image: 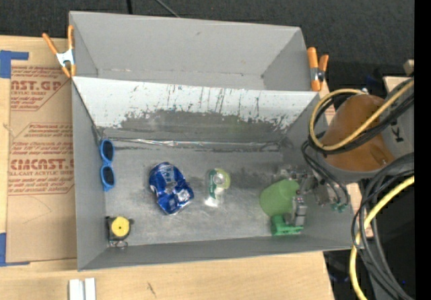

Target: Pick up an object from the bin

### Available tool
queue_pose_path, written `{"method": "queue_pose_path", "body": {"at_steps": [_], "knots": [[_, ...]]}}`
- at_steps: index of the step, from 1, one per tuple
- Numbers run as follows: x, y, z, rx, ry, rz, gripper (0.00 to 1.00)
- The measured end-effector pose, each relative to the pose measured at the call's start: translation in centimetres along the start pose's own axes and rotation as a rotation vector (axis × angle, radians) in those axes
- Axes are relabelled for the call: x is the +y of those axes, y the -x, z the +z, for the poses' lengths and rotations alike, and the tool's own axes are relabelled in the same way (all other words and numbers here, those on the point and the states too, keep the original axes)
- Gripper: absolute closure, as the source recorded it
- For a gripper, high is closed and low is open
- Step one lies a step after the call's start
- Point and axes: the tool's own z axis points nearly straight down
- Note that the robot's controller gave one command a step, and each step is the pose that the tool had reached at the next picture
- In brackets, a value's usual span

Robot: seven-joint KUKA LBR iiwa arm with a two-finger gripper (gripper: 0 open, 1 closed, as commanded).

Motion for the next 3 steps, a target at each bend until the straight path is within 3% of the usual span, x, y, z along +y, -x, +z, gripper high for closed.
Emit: {"method": "queue_pose_path", "body": {"at_steps": [1, 2, 3], "knots": [[9.4, -0.2, -9.3, 0.019, 0.008, 0.002, 1.00], [9.1, -1.0, -17.3, 0.017, 0.004, 0.000, 1.00], [9.1, -1.1, -16.9, 0.024, 0.004, 0.001, 0.00]]}}
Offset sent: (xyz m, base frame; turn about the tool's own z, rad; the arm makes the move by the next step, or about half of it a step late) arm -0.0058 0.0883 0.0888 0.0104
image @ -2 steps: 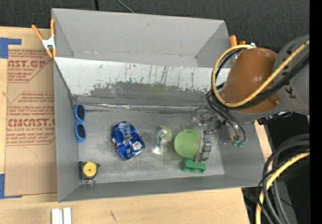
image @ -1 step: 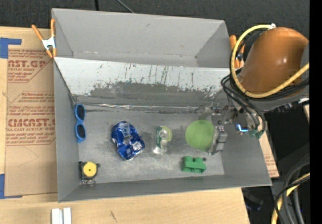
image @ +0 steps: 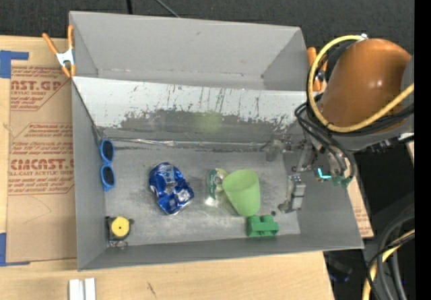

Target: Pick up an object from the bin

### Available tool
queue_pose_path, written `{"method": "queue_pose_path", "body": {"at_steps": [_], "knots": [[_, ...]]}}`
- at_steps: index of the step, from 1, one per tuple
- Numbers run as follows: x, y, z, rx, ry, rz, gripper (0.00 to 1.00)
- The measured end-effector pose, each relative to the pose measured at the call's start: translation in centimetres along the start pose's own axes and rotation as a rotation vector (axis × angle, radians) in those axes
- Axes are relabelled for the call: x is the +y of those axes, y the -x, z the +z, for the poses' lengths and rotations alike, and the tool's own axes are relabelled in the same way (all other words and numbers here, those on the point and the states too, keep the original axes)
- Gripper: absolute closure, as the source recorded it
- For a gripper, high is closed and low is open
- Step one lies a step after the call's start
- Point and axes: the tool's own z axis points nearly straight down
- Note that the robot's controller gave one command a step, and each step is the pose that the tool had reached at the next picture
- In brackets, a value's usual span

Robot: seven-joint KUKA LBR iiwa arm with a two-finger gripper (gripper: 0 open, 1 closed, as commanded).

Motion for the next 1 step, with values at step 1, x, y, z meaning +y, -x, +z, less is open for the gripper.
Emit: {"method": "queue_pose_path", "body": {"at_steps": [1], "knots": [[4.76, 0.41, 8.69, 0.008, 0.001, 0.158, 0.00]]}}
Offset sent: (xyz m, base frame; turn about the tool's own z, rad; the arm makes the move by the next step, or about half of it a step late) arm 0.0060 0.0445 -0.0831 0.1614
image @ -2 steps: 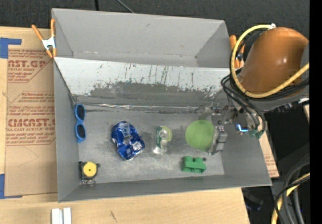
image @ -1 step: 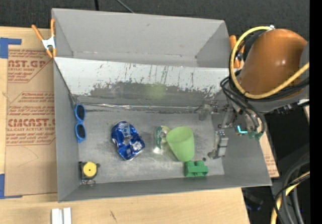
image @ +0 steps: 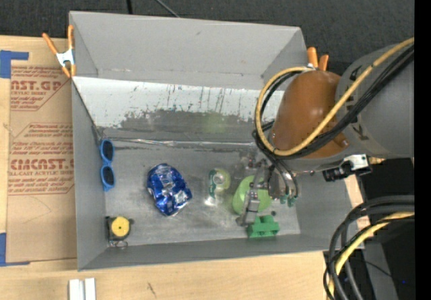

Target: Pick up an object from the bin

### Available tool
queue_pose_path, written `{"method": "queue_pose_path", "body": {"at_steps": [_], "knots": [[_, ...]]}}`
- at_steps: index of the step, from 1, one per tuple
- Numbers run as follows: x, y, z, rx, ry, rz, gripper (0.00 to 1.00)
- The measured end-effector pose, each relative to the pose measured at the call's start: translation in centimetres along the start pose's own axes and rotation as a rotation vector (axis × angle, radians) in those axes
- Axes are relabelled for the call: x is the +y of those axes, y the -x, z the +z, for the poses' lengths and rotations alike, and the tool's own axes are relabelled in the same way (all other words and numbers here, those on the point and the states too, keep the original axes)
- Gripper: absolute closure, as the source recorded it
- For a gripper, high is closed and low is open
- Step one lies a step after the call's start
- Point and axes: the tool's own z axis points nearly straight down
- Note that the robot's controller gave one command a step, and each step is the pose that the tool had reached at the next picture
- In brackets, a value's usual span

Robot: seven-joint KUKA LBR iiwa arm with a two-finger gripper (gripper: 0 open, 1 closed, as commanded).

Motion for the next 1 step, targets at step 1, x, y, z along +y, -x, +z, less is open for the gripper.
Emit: {"method": "queue_pose_path", "body": {"at_steps": [1], "knots": [[-3.67, 1.63, 7.83, -0.010, 0.000, -0.077, 0.00]]}}
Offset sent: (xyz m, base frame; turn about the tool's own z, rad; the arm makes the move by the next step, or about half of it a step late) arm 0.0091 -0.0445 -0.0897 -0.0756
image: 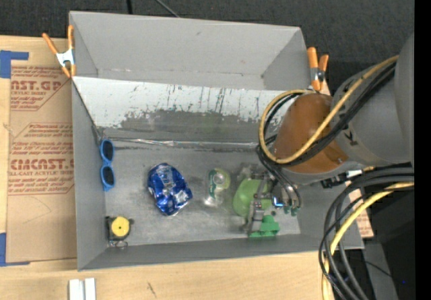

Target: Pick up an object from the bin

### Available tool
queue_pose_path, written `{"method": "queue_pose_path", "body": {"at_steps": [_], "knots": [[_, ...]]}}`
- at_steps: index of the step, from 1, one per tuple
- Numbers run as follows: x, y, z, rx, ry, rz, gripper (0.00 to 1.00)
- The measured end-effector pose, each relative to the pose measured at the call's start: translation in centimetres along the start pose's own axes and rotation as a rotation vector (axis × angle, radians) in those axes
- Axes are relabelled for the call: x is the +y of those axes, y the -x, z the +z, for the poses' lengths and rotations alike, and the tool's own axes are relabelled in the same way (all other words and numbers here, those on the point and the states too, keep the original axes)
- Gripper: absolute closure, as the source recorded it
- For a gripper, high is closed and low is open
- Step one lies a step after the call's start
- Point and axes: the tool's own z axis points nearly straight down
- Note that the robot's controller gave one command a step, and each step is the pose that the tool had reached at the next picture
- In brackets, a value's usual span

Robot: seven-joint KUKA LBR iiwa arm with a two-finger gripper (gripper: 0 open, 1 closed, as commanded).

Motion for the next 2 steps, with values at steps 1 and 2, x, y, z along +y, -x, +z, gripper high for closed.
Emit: {"method": "queue_pose_path", "body": {"at_steps": [1, 2], "knots": [[-0.1, 0.0, 0.1, -0.001, -0.001, 0.001, 1.00], [0.2, 1.0, -19.0, -0.007, 0.000, 0.033, 1.00]]}}
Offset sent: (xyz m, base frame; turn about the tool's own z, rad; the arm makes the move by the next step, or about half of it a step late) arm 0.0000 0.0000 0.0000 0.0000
